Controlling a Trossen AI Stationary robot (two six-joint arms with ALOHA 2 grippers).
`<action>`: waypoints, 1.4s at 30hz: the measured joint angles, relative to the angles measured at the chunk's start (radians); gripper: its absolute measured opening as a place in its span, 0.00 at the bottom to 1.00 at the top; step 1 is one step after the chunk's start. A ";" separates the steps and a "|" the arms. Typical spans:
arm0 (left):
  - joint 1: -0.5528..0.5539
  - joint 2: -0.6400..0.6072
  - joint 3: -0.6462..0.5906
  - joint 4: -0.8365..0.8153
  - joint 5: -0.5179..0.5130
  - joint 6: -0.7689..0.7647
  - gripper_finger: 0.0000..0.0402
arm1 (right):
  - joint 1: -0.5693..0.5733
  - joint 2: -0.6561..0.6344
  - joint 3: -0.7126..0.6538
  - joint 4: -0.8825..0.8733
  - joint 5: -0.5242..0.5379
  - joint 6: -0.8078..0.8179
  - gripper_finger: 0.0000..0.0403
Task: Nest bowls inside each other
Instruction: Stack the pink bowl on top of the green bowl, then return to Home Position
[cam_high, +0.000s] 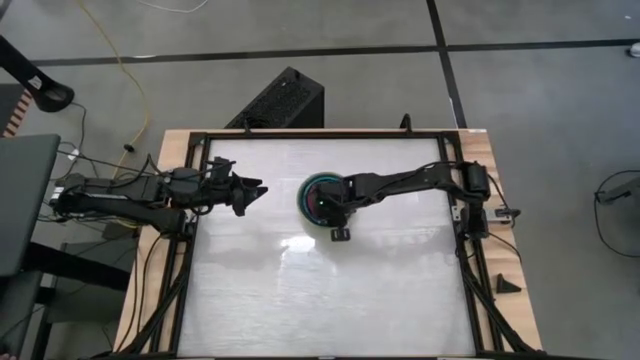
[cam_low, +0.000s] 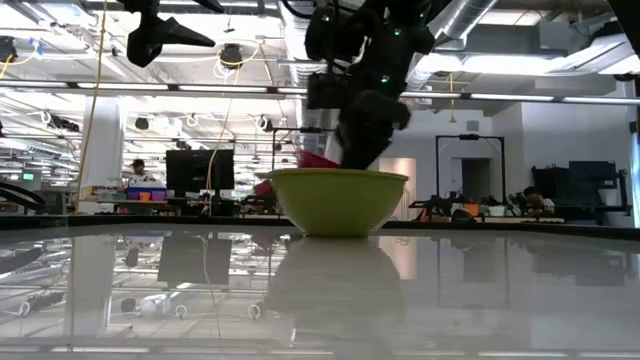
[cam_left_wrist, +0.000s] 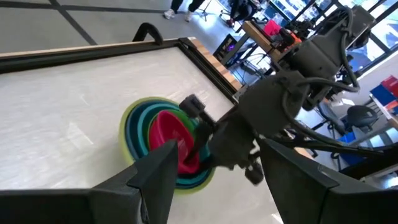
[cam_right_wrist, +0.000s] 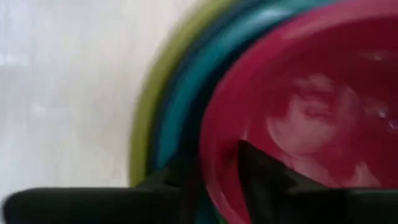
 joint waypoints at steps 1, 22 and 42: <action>0.000 0.000 0.000 0.000 0.000 0.000 0.54 | -0.002 -0.002 0.008 -0.030 -0.001 0.000 0.37; -0.081 -0.099 -0.002 0.253 0.003 0.274 0.54 | -0.077 -0.456 0.048 0.111 -0.277 0.258 0.61; -0.110 -0.546 -0.242 0.022 -0.090 0.249 0.54 | 0.224 -1.306 -0.677 0.415 0.380 0.601 0.53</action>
